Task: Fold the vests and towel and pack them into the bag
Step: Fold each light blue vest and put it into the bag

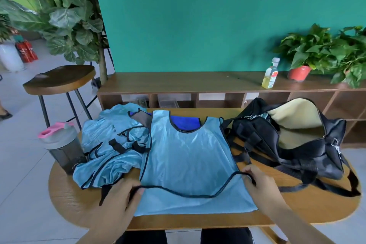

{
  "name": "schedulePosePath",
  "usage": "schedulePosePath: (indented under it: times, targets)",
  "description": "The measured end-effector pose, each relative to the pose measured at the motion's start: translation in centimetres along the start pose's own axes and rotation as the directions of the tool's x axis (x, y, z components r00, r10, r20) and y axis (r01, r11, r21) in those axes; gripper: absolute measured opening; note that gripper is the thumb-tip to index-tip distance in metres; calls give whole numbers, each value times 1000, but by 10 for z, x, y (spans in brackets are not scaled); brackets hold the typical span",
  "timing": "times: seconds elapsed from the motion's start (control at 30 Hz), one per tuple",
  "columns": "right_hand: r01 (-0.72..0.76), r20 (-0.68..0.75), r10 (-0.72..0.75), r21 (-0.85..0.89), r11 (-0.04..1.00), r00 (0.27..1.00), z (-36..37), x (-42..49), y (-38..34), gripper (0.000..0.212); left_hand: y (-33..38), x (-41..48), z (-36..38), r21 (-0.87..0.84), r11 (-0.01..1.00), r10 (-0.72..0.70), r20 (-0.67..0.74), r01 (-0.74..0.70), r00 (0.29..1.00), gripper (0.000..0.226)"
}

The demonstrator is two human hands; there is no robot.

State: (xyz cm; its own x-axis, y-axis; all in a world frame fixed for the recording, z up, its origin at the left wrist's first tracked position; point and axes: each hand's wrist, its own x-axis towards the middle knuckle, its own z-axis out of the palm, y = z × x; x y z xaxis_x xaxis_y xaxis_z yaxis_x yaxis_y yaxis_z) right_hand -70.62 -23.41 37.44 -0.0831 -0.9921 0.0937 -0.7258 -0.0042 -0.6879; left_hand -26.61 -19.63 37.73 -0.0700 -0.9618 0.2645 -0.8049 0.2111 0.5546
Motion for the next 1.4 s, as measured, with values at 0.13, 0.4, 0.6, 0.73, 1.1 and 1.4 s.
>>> schedulePosePath:
  times: [0.13, 0.4, 0.6, 0.73, 1.1, 1.4]
  targets:
    - [-22, 3, 23, -260, 965, 1000, 7, 42, 26, 15, -27, 44, 25, -28, 999, 45, -62, -47, 997, 23]
    - [-74, -46, 63, -318, 945, 997, 4, 88, 57, 12, -49, 92, 60, 42, 999, 16, 56, -18, 998, 23]
    - [-94, -107, 61, -330, 939, 992, 11, 97, 56, 8, -68, 114, 66, 108, 994, -11, 124, -2, 992, 23]
    - [-144, -236, 50, -399, 905, 970, 18, 79, 35, 9, -56, 111, 55, 72, 997, -25, 110, 17, 994, 25]
    - [61, -437, 72, 283, 957, 897, 15, -32, -47, 34, 11, 8, 5, -276, 958, -149, -239, 81, 960, 6]
    - [157, -626, 20, 227, 961, 779, -10, -106, -61, 21, 50, -66, -28, -335, 942, -201, -523, 17, 828, 23]
